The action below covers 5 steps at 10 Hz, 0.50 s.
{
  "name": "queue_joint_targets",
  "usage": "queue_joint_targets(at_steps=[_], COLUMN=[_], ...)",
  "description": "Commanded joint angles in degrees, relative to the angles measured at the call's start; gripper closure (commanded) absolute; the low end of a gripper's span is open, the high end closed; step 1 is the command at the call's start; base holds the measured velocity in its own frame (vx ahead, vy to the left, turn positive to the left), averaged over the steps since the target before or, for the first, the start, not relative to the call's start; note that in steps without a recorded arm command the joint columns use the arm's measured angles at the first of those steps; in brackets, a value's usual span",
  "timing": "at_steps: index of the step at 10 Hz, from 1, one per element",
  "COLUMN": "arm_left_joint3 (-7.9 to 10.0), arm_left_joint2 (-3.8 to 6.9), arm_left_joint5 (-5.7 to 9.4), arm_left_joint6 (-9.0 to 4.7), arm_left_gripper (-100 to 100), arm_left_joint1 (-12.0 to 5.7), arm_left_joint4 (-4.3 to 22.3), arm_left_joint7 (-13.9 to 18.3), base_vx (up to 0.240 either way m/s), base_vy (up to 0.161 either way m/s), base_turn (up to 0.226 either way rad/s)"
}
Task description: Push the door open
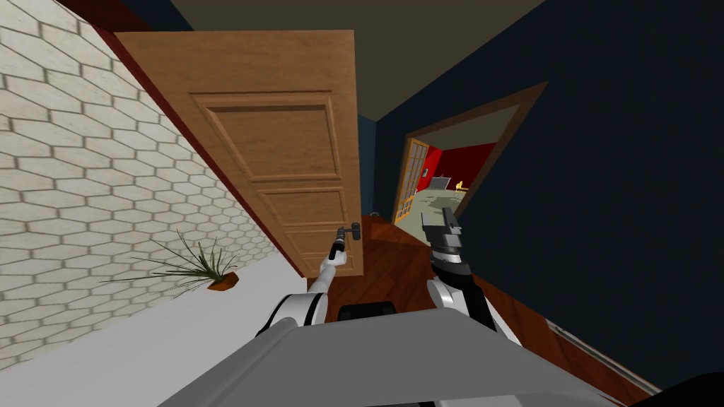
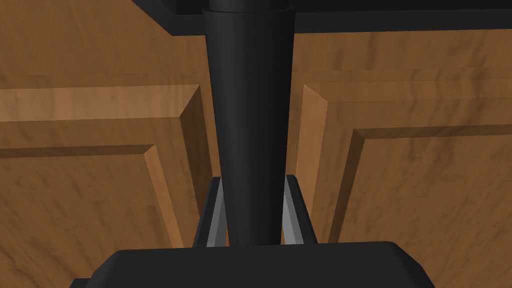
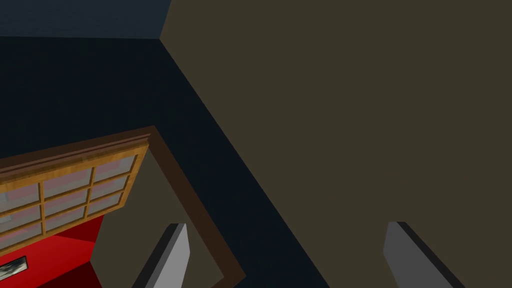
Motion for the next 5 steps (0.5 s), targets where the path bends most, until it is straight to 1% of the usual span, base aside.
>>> queue_joint_targets(at_steps=[1,2,5], arm_left_joint3=[0.0,0.19,0.34], arm_left_joint2=[0.0,0.62,1.66], arm_left_joint5=[0.0,0.07,0.11], arm_left_joint6=[0.0,-0.1,-0.11], arm_left_gripper=[100,100,100], arm_left_joint1=[0.0,-0.01,0.01], arm_left_joint4=[0.0,0.2,0.1], arm_left_joint7=[0.0,0.0,-0.2], base_vx=[-0.005,0.054,0.121], base_vy=[0.007,0.078,0.128], base_turn=[0.025,0.027,-0.025])
